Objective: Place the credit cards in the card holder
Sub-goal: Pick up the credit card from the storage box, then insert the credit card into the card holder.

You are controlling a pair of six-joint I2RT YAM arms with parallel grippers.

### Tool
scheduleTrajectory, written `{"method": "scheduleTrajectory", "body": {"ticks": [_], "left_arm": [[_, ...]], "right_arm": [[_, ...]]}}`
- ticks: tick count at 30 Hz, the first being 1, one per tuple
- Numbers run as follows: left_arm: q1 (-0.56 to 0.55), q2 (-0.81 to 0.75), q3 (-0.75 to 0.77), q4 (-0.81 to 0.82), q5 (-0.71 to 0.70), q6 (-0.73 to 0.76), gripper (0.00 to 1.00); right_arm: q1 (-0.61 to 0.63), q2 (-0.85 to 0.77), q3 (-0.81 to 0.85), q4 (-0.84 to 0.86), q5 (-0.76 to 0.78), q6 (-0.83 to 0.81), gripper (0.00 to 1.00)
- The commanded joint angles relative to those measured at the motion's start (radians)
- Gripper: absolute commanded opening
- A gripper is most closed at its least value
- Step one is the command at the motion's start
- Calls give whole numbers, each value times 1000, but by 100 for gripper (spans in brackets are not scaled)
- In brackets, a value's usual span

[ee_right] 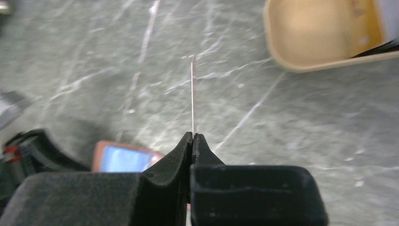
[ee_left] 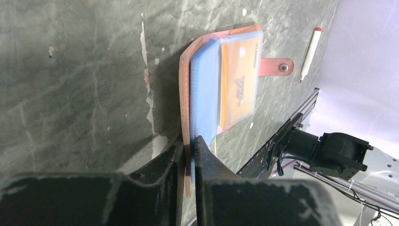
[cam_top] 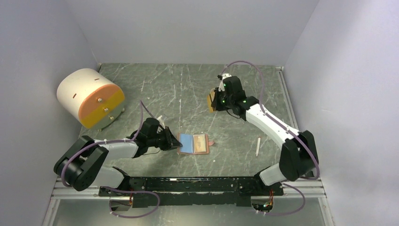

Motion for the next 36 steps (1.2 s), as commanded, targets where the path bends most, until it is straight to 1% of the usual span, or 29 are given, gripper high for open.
{"method": "scheduleTrajectory", "body": {"ticks": [1, 7, 11, 14, 23, 26, 30, 36], "left_arm": [[0, 19, -12, 18, -15, -21, 16], [1, 19, -9, 10, -11, -22, 16], [0, 23, -18, 10, -4, -25, 19], [0, 20, -29, 18, 1, -27, 22], [0, 8, -31, -5, -7, -14, 26], [0, 12, -44, 7, -5, -19, 24], [0, 21, -47, 8, -9, -13, 17], [0, 33, -47, 9, -12, -10, 19]], "right_arm": [[30, -103, -124, 167, -175, 198, 0], [89, -176, -336, 359, -267, 389, 0], [144, -203, -463, 510, -271, 495, 0], [183, -197, -527, 584, -260, 546, 0], [225, -130, -627, 702, -247, 573, 0], [226, -104, -649, 743, -247, 574, 0], [226, -67, -660, 773, -238, 568, 0], [226, -5, -689, 840, -245, 584, 0]]}}
